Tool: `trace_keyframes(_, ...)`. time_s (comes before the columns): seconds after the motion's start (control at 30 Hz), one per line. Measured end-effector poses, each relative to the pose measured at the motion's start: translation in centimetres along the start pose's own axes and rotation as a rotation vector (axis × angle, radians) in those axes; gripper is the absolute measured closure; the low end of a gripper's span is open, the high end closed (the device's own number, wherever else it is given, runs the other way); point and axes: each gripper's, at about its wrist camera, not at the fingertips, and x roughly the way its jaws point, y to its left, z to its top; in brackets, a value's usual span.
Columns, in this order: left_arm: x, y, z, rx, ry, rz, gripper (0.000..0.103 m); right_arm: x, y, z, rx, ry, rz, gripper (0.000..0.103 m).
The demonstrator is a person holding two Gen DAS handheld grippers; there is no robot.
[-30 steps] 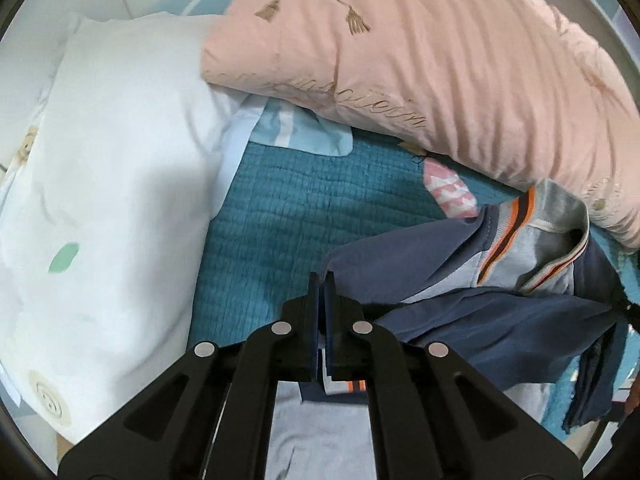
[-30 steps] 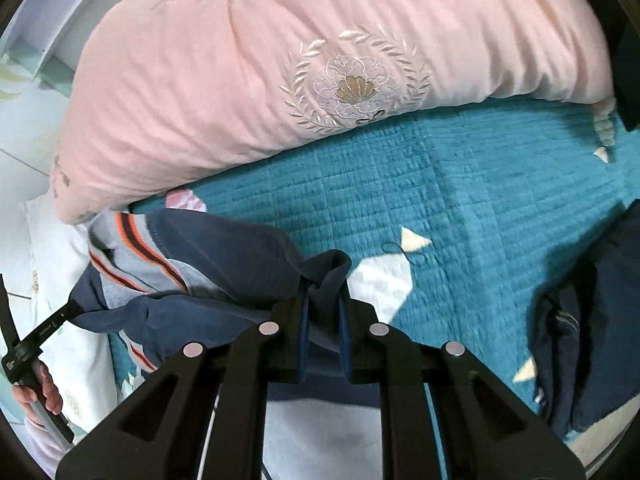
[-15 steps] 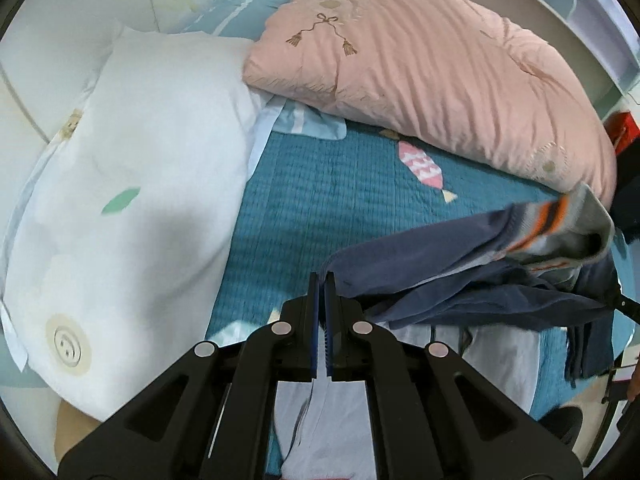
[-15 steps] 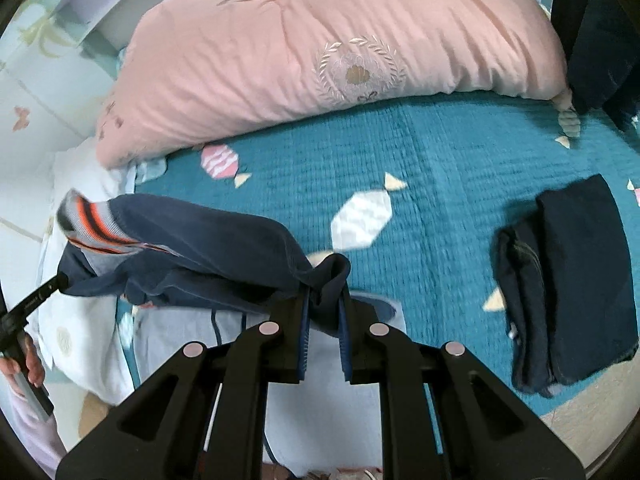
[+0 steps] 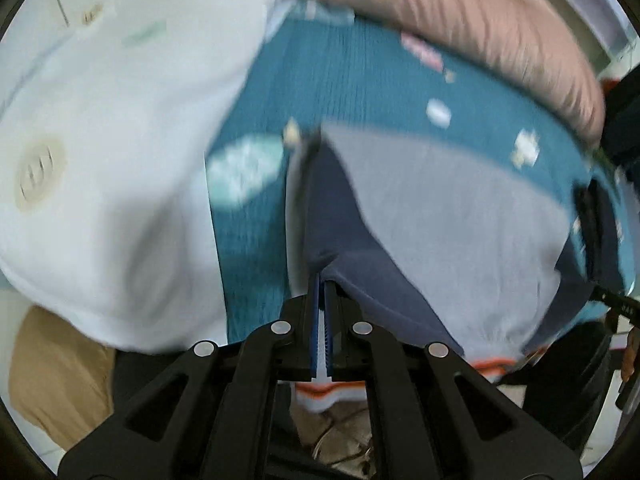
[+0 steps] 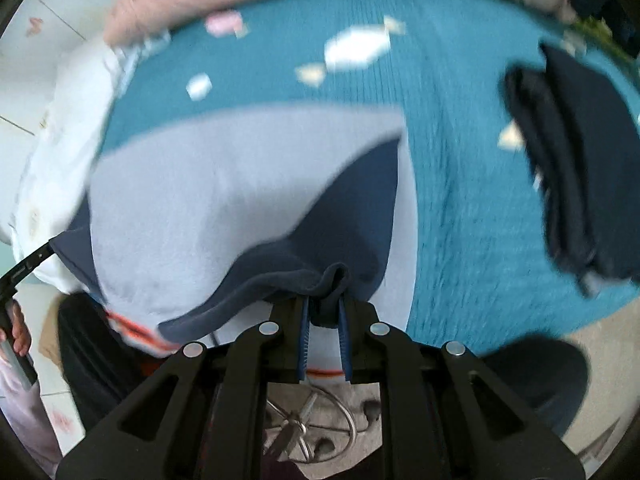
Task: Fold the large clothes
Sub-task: 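Lift the hem with both tools and fold it over toward the collar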
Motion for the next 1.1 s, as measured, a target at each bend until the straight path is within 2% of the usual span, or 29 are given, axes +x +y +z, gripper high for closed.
trace_keyframes(0.1,2.7,0.3,-2.0,-0.02,0.052,0.043,0.101,2.8,-0.3,-1.5,0.007,0.023,-0.067,0.091)
trace_keyframes(0.2,2.9,0.6,-2.8,-0.03,0.055,0.031,0.101,3.4,-1.0,-2.1,0.05,0.031,-0.043,0.091)
trace_keyframes(0.4,1.4,0.3,-2.7,0.005,0.032,0.027,0.101,2.8,-1.4,-2.8,0.037,0.034,-0.033,0.089)
trace_keyframes(0.53,1.9,0.6,-3.7,0.007,0.051,0.045,0.101,3.6,-1.8,-4.2,0.025,0.082,-0.071,0.089)
trace_keyframes(0.67,3.3,1.7,-4.9,-0.012,0.112,0.07,0.101,5.2,-3.6,-6.1,0.072,0.154,-0.112,0.091)
trace_keyframes(0.77,2.7,1.7,-5.8,-0.005,0.102,0.034,0.1,4.4,-4.2,-7.0,0.109,0.152,-0.058,0.087)
trace_keyframes(0.8,2.6,1.7,-5.9,-0.009,0.103,0.025,0.097,4.0,-4.3,-7.1,0.126,0.148,-0.044,0.084)
trace_keyframes(0.87,2.1,1.6,-5.8,-0.033,0.102,-0.003,0.089,2.8,-4.6,-7.3,0.19,0.131,0.036,0.076)
trace_keyframes(0.93,1.8,1.3,-5.3,-0.054,0.09,-0.051,0.088,1.7,-4.8,-7.0,0.262,0.105,0.141,0.058)
trace_keyframes(0.97,1.7,1.2,-5.0,-0.067,0.084,-0.078,0.087,1.5,-4.6,-6.8,0.296,0.098,0.178,0.055)
trace_keyframes(1.07,2.1,1.0,-3.9,-0.168,0.086,-0.198,0.062,1.4,-4.4,-6.2,0.398,0.085,0.3,0.053)
trace_keyframes(1.1,2.5,1.0,-3.5,-0.206,0.084,-0.228,0.063,1.8,-4.3,-5.9,0.435,0.083,0.338,0.053)
